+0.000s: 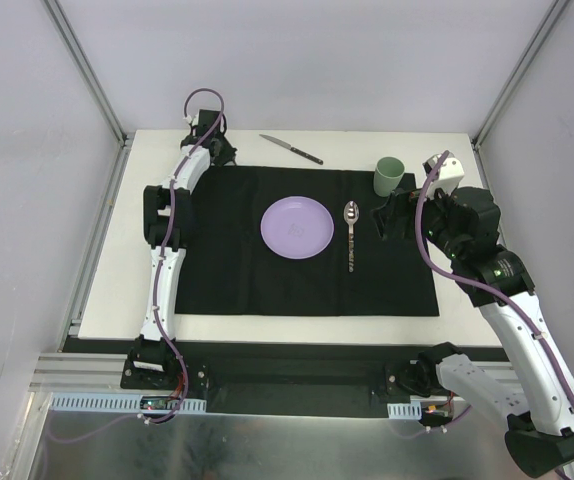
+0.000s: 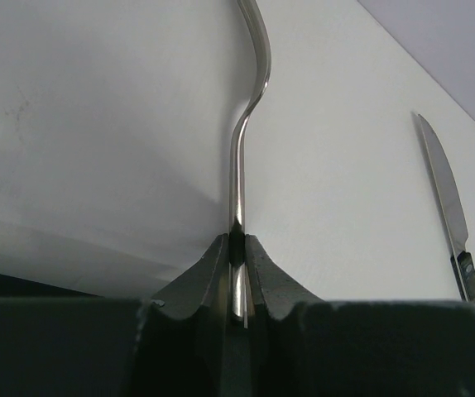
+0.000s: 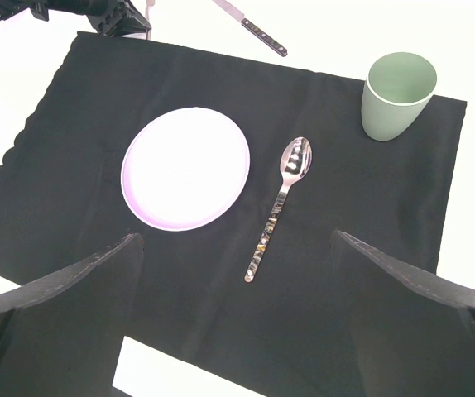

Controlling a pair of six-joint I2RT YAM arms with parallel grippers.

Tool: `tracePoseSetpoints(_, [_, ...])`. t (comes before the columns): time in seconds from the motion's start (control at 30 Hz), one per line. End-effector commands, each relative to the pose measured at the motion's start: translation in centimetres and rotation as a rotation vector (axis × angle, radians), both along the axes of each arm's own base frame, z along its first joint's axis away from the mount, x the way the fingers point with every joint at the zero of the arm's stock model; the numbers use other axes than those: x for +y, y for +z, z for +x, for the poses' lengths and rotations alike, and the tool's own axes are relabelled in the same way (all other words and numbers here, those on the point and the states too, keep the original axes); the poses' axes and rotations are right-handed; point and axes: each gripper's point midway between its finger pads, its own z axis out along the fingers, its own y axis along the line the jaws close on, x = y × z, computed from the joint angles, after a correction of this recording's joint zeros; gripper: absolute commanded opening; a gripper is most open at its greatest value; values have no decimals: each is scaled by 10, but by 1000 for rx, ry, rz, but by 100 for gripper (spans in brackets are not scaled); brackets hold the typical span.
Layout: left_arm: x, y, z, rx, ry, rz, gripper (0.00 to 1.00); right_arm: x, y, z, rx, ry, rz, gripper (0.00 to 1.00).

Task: Set the dinner table for one person
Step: Pick up the fork at the center of the board.

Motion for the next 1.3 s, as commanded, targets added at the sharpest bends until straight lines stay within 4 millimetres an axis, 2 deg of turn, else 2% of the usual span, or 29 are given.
tracePoseSetpoints(0.0, [-6, 3, 0, 3, -13, -14, 9, -5, 14, 0, -47, -20, 8, 100])
tracePoseSetpoints(0.17, [-3, 3, -2, 7, -9, -9, 6, -5, 14, 0, -48, -20, 10, 99])
tracePoseSetpoints(0.23, [-3, 3, -3, 8, -8, -2, 1, -5, 14, 0, -46, -20, 10, 99])
tracePoseSetpoints(0.6, [-6, 20, 8, -79, -38, 2, 0, -4, 10, 0, -36, -19, 6, 100])
tracePoseSetpoints(0.9, [-2, 62, 24, -222, -24, -16, 0, -3, 8, 2, -29, -14, 4, 100])
tracePoseSetpoints(1.2, [-1, 102, 25, -319, -14, -110, 0, -2, 6, 2, -22, -9, 5, 100])
tracePoseSetpoints(1.27, [-1, 117, 27, -369, -20, -130, 0, -1, 4, 1, -17, -4, 5, 100])
